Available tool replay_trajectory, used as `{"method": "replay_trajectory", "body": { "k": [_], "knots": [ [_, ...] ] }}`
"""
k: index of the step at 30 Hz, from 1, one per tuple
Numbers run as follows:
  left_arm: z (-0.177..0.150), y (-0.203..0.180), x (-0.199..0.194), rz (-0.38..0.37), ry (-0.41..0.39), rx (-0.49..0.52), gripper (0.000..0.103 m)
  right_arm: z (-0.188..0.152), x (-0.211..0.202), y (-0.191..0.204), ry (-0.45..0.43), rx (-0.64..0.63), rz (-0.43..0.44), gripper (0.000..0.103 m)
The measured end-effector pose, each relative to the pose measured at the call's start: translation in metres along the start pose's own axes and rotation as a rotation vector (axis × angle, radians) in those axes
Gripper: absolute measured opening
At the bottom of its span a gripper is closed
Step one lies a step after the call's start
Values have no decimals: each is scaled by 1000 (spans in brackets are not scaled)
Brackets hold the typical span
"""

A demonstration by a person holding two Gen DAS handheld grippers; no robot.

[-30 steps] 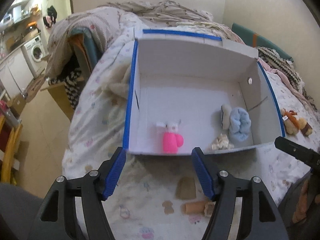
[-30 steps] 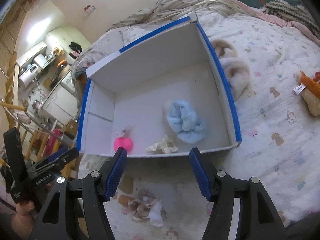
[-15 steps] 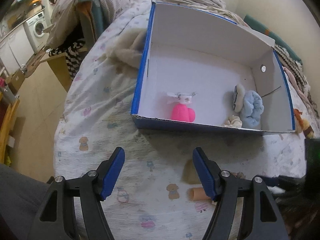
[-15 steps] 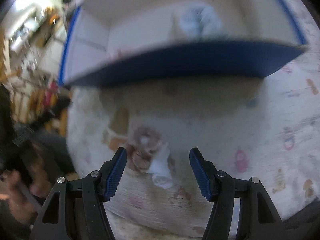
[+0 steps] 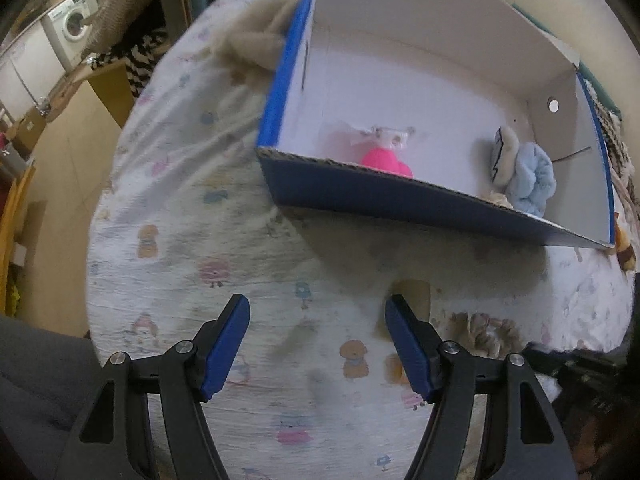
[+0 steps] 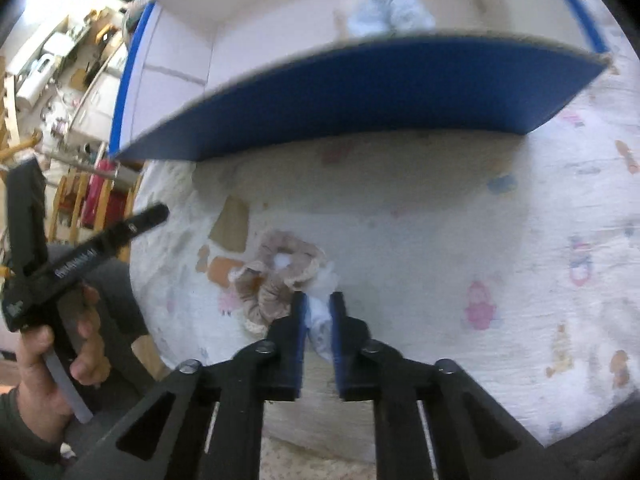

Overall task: Organize soft objects
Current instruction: 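Reach down to the white sock and grasp it with the right tool, then carry the white sock into the box while the left tool carries the tan foam piece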

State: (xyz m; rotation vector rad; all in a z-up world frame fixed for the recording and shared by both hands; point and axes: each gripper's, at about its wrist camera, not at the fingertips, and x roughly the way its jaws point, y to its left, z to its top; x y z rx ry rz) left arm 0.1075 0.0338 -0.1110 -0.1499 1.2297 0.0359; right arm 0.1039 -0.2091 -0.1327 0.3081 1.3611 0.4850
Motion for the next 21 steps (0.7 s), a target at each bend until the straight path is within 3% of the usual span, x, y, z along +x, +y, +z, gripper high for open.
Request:
{"method": "replay_trajectory", "body": {
  "k": [8,19,21],
  "knots": [
    [1,-21,10,-26,19,67,67,4,-62,1,-222,-37,-8,7],
    [0,-56,46,-46,90,173,67,10,-58,-1,-232,-24,-17,7],
    [-2,-59,49,-51,101,189,63,10,-56,-2,-229,-18,-21,7]
  ]
}}
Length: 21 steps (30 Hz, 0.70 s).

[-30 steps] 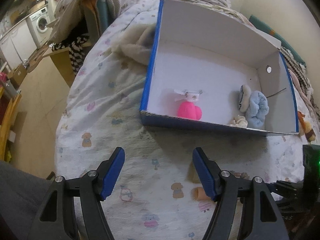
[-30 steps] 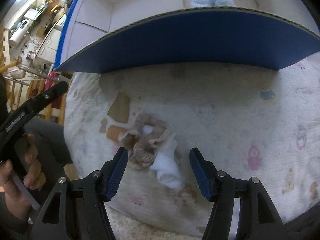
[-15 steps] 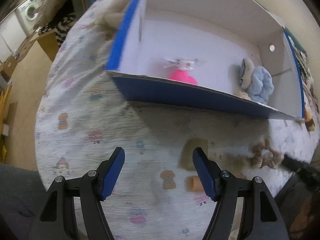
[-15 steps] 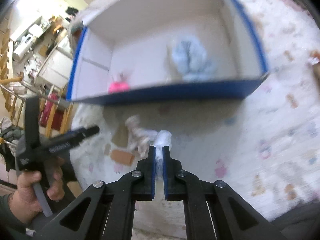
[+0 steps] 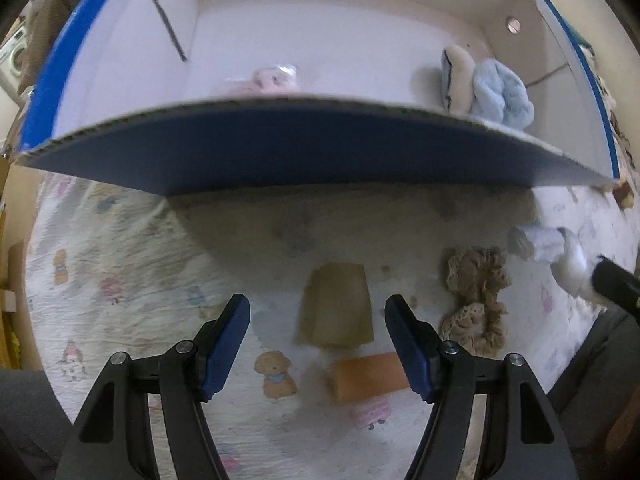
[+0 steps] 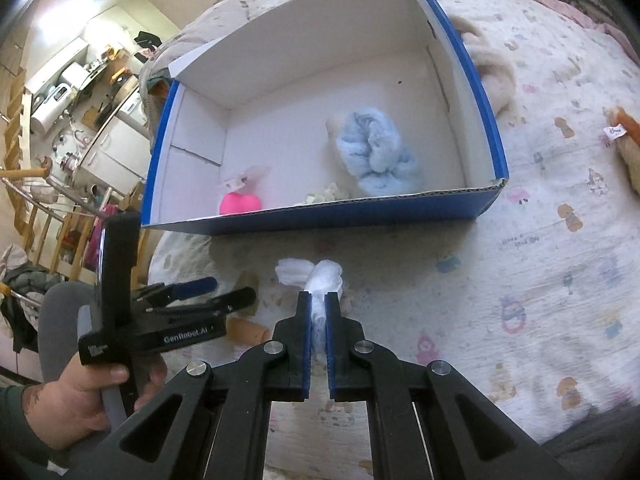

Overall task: Organize soft objects
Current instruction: 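Carry the white sock into the box while the left tool carries the tan foam piece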

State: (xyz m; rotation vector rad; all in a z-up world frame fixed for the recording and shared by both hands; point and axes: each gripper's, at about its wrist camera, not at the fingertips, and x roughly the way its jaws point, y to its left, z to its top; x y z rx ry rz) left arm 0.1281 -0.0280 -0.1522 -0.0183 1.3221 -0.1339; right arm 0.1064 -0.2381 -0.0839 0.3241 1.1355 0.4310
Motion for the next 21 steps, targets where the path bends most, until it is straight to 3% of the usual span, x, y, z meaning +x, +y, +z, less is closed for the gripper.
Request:
{"method": "replay_trajectory", "body": {
  "k": [2,3,6,15,21],
  "knots": [
    [0,-3,4,-10,18,19,37,0,2,-1,3,6,-2,7],
    [-1,-4,6,-21,26,26,18,0,3,-1,3,7,-5,7],
    [0,-5,-2,-17,-7,45,10,-1,3,0,1,7,-10,7],
    [-8,-6,-29,17,-87,31,8,-4,3,3,-7,-7,-16,7],
    [-12,7,-62,79,-196,-1,7,-4,-2,5,-28,-7,-13,7]
  ]
}}
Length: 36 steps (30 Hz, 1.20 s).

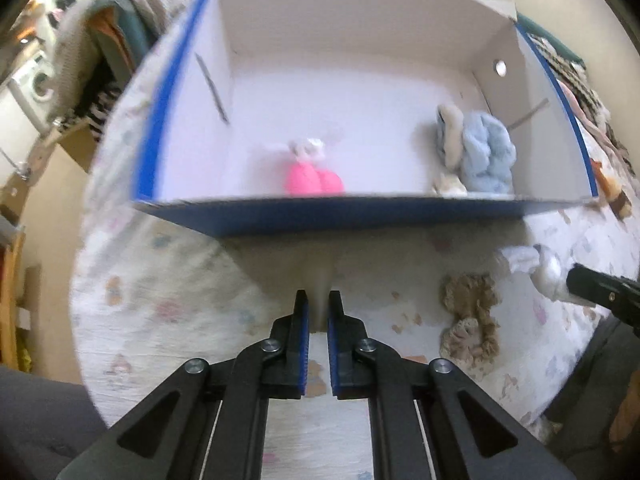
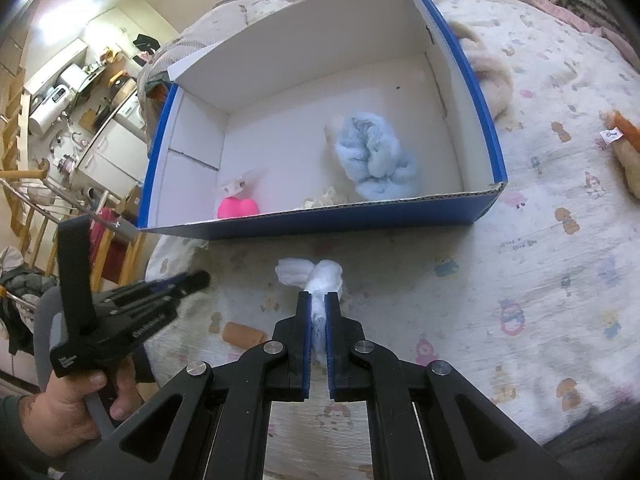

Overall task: Organize soft objects
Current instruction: 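Carry the white sock into the box while the left tool carries the tan foam piece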

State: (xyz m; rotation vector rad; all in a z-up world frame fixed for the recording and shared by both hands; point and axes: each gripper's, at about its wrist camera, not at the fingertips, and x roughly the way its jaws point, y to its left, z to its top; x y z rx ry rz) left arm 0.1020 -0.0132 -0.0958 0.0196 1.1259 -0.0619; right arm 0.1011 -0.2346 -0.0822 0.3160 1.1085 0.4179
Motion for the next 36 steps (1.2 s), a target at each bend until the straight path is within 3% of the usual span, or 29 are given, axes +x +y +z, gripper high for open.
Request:
{"method": "replay_trajectory", "body": {
  "k": [10,17,23,30,36],
  "knots": [
    [-1,33,-46,40,-91,-108,7,1,-15,8,-60,-33,27,7],
    [16,37,-84,44,-218,-109,7,10,-71,24,-283,-72,95,8],
    [53,38,-108,30,-304,-130,7,38,-93,26,-387,-81,74,7],
    [89,31,-95,28,-285,-103,7,77,-81,17,-414,-92,34,8],
    [105,15,-72,49,-266,-61,7,88,-54,-4,-417,-56,36,8]
  ]
}}
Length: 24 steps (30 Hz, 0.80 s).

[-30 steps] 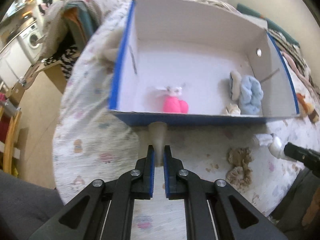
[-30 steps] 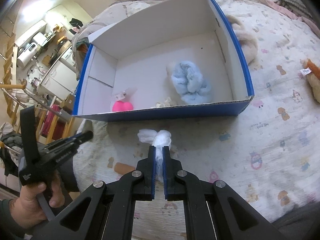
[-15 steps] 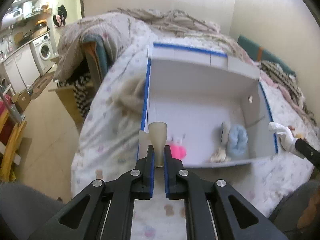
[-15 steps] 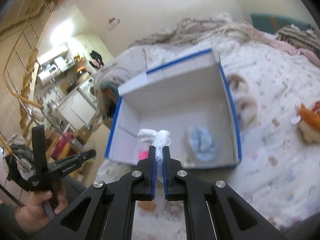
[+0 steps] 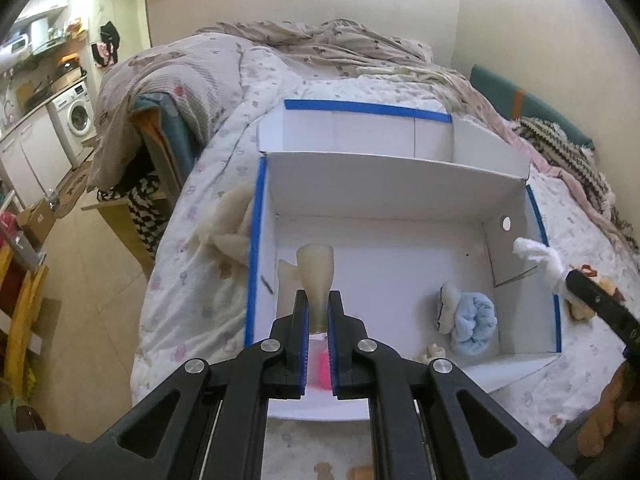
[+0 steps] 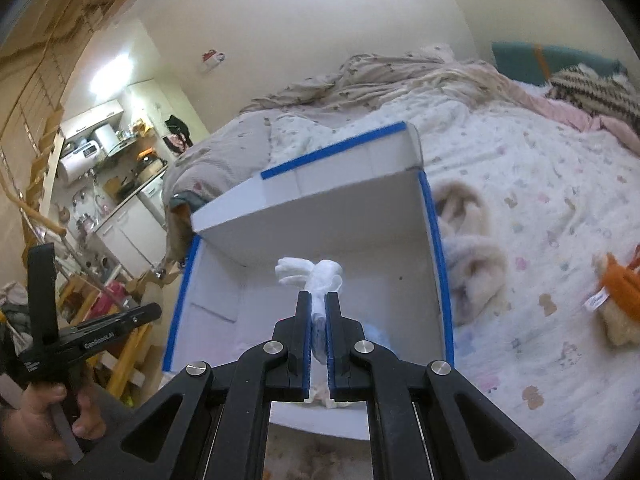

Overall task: Organize soft objects
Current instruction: 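Carry the white sock into the box while the left tool carries the tan foam piece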

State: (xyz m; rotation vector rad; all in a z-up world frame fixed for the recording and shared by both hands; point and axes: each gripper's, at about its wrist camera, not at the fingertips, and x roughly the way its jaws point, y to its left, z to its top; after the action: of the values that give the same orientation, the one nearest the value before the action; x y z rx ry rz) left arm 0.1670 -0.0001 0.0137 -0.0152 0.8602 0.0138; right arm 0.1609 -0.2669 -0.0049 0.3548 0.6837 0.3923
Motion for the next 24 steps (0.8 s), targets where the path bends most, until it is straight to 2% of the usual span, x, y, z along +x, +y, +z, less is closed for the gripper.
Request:
{"method": "replay_trajectory", "body": {
  "k": [7,16,24],
  "knots": [
    [10,-18,36,11,31,35,7,-9,26,-7,74,-16,-50,8],
    [11,-38,85,35,102,92,8,-21,62,-10,228,-39,-78,8],
    [0,-41,110,36,144,70,9,-26,70,-8,256,-57,-93,8]
  ]
}}
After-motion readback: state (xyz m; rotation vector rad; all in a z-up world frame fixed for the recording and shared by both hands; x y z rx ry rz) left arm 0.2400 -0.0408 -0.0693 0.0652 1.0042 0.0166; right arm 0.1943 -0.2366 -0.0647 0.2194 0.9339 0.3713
